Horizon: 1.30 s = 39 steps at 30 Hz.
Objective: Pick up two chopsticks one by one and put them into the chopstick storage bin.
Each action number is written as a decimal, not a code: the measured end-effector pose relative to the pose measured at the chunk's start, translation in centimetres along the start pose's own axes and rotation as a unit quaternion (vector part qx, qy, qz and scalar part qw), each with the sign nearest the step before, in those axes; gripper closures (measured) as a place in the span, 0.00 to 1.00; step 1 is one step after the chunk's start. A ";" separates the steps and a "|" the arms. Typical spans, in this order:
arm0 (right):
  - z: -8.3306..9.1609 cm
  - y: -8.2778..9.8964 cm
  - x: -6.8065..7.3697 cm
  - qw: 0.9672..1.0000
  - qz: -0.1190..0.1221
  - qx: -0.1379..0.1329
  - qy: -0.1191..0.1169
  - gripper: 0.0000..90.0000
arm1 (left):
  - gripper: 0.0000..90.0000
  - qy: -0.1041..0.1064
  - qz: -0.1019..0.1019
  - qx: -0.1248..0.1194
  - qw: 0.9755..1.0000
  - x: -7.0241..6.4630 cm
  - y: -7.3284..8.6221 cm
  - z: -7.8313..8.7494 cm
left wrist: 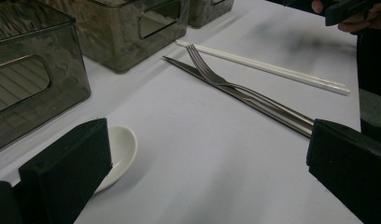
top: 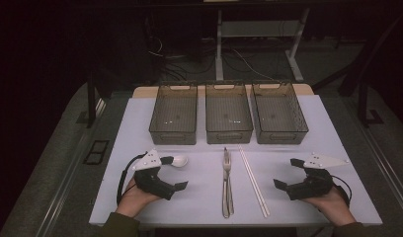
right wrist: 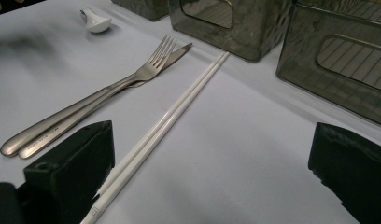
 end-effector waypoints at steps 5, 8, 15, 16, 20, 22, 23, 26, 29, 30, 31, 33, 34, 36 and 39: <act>0.2 -0.2 0.1 1.000 -0.003 0.005 0.003 0.00 | 0.00 0.001 0.003 -0.003 1.000 -0.1 -0.1 0.0; 0.2 -0.4 0.2 1.000 -0.003 0.006 0.005 0.00 | 0.00 0.002 0.004 -0.004 1.000 -0.3 -0.1 0.0; -0.2 -0.5 0.8 1.000 -0.003 0.023 0.005 0.00 | 0.00 0.003 0.000 -0.003 1.000 -0.4 -0.1 0.0; -0.2 -0.5 0.8 1.000 -0.003 0.023 0.005 0.00 | 0.00 0.003 -0.001 -0.004 1.000 -0.4 -0.1 0.0; -0.5 -0.7 1.3 1.000 -0.002 0.027 0.000 0.00 | 0.00 0.006 0.000 -0.005 1.000 -0.5 -0.1 0.0; -0.7 -0.7 1.5 1.000 0.001 0.030 -0.001 0.00 | 0.00 0.006 0.000 -0.004 1.000 -0.5 -0.1 0.0; -0.8 -0.8 1.6 1.000 0.001 0.031 -0.001 0.00 | 0.00 0.006 0.000 -0.004 1.000 -0.5 -0.1 0.0; -1.4 -0.9 1.9 0.999 -0.001 0.037 -0.004 0.00 | 0.00 0.006 0.002 -0.004 1.000 -0.5 0.0 0.0; -1.9 -0.9 2.3 0.999 0.000 0.045 -0.007 0.00 | 0.00 0.005 0.002 -0.004 1.000 -0.5 0.0 0.1; -1.9 -0.9 2.3 0.999 0.000 0.045 -0.007 0.00 | 0.00 0.004 0.002 -0.005 1.000 -0.5 0.0 0.1; -2.3 -0.9 2.6 0.999 0.000 0.050 -0.007 0.00 | 0.00 0.004 0.003 -0.005 1.000 -0.5 0.0 0.1; -2.5 -0.9 2.8 0.999 -0.001 0.053 -0.007 0.00 | 0.00 0.004 0.003 -0.006 1.000 -0.5 0.0 0.1; -2.6 -0.9 2.8 0.999 0.000 0.053 -0.008 0.00 | 0.00 0.004 0.003 -0.006 1.000 -0.5 0.0 0.1; -2.8 -0.9 2.9 0.998 -0.001 0.055 -0.008 0.00 | 0.00 0.004 0.002 -0.005 1.000 -0.5 0.0 0.1; -3.1 -1.1 3.1 0.998 -0.002 0.057 -0.007 0.00 | 0.00 0.005 0.003 -0.004 1.000 -0.5 0.1 0.1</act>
Point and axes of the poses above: each handheld gripper's, and its own axes: z roughly backward along the jaws, y roughly out of its underside, x roughly to its left, the point moved 7 cm from there along -z, roughly forward along the jaws, and after that the axes turned 11 degrees about -z, right-handed, at the moved point
